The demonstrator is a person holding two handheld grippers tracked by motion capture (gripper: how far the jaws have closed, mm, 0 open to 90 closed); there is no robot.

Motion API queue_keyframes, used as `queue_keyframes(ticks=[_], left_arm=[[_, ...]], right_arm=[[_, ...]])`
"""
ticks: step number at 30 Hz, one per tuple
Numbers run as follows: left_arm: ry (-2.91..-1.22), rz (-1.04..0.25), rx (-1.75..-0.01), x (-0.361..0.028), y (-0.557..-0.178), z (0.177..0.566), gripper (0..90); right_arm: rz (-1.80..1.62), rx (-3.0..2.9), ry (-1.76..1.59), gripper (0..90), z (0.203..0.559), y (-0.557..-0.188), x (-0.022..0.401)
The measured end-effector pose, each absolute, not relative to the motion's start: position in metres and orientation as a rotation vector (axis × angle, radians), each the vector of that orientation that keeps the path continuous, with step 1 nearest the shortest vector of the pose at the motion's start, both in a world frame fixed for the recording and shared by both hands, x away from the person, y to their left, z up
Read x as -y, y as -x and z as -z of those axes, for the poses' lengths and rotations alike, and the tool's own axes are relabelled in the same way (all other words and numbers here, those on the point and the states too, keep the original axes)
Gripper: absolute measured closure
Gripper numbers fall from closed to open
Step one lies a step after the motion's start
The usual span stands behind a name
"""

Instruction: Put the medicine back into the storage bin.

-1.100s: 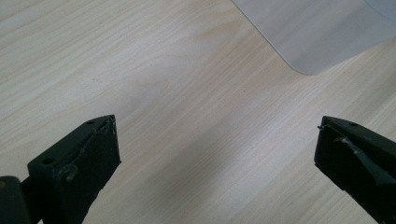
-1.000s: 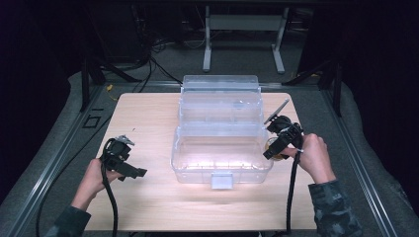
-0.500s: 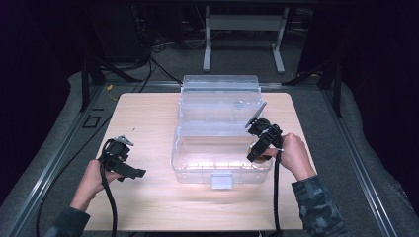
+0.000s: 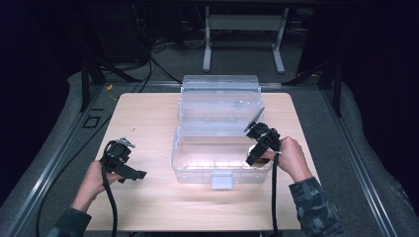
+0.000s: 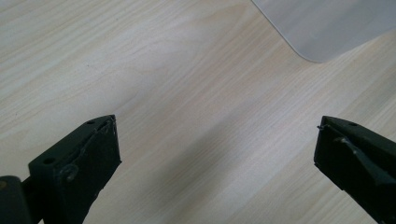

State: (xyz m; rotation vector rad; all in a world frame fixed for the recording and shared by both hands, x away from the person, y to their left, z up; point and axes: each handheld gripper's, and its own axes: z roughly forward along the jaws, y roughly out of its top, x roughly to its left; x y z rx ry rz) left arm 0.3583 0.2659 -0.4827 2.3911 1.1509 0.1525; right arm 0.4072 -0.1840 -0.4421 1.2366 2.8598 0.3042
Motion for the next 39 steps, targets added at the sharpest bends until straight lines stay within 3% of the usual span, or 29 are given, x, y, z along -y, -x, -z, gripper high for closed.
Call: queue_keyframes(ticks=[15, 19, 30, 39], left_arm=[[-2.370, -0.162, -1.159, -0.269, -0.358, 0.475, 0.4], [-2.376, -0.158, -1.155, -0.266, -0.360, 0.474, 0.4], [-2.345, -0.196, -1.152, -0.262, -0.362, 0.460, 0.5], [-2.331, -0.216, -1.130, -0.255, -0.369, 0.448, 0.4]], right_arm=[[-0.307, -2.855, -1.261, 19.2, 0.442, -0.404, 0.191], [-0.388, -2.826, -1.254, 9.1, 0.435, -0.399, 0.195], [-0.572, -2.778, -1.171, 1.4, 0.426, -0.381, 0.202], [-0.670, -2.740, -1.137, 3.9, 0.426, -0.364, 0.203]])
